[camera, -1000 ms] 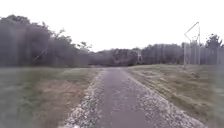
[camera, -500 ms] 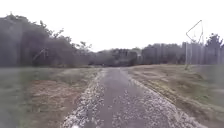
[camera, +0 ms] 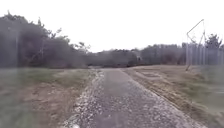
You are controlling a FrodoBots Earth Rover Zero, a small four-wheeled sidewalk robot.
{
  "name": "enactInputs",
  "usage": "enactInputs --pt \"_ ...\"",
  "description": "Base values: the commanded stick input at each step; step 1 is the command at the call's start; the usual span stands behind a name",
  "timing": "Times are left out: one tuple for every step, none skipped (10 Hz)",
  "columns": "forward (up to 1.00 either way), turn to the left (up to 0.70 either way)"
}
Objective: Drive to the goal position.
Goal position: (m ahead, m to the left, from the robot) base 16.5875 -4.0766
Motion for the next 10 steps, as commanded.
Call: enactInputs --pt "0.45 0.0" --pt "0.45 0.0" --pt "0.45 0.0" --pt "0.45 0.0" --pt "0.45 0.0" --pt "0.45 0.0" --pt "0.45 0.0" --pt "0.45 0.0" --pt "0.45 0.0" --pt "0.45 0.0"
